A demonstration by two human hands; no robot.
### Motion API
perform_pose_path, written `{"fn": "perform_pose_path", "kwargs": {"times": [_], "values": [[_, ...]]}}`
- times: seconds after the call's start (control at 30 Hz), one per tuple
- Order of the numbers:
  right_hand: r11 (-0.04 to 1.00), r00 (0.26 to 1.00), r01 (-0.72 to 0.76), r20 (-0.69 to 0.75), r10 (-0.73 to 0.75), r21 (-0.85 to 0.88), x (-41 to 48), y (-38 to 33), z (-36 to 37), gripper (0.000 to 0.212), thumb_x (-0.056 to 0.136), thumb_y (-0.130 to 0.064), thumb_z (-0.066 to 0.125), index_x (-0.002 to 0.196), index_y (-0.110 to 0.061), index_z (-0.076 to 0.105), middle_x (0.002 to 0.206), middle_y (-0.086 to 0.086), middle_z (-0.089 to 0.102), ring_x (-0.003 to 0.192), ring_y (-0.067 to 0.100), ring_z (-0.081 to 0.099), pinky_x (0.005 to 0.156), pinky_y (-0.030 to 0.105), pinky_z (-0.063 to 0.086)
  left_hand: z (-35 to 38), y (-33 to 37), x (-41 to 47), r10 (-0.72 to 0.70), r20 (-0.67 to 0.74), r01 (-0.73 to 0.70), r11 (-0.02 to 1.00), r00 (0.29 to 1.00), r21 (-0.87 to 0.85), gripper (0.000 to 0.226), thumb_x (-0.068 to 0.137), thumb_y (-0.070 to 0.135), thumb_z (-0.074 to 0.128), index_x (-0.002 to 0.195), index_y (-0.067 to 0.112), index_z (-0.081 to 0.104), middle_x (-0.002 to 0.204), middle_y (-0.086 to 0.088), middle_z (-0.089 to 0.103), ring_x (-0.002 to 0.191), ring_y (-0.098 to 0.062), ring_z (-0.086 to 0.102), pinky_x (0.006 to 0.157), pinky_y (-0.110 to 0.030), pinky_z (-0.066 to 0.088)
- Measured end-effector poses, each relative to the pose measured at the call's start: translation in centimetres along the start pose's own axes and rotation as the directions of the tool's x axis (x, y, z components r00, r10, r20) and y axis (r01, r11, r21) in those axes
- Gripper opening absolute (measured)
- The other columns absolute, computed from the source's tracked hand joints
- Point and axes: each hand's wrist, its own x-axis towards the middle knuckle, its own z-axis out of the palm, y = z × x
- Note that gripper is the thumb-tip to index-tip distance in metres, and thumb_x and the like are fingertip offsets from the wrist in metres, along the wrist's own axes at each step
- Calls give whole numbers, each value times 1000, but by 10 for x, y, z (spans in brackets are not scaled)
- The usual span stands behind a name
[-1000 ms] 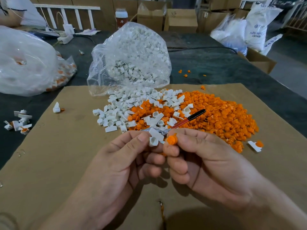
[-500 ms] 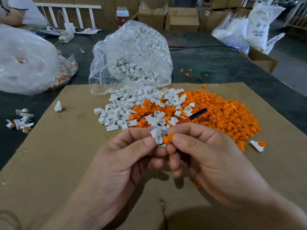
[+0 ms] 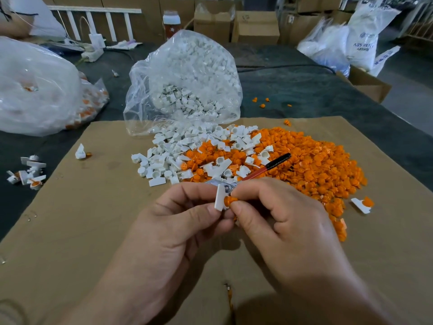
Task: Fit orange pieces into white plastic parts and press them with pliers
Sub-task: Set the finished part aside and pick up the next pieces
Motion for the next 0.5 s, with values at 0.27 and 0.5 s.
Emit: {"fn": "perform_pose_path", "kwargs": {"times": [0.27, 0.5], "values": [[986, 998, 56, 51, -49, -159, -1, -5, 0, 15, 95, -33, 48, 90, -28, 61, 81, -14, 54, 73, 7, 54, 59, 26, 41, -5, -11, 1, 174, -76, -137, 927, 982, 348, 34, 61, 27, 85, 92, 15, 77, 86, -19, 73, 77, -31, 70, 85, -54, 55], [974, 999, 43, 41, -35, -220, 0, -5, 2, 16, 94, -32, 48, 86, -26, 60, 76, -14, 50, 67, 6, 49, 55, 23, 39, -4, -9, -2, 95, -31, -80, 944, 995, 319, 43, 58, 18, 84, 100, 14, 77, 95, -21, 74, 90, -39, 73, 93, -62, 52]]}}
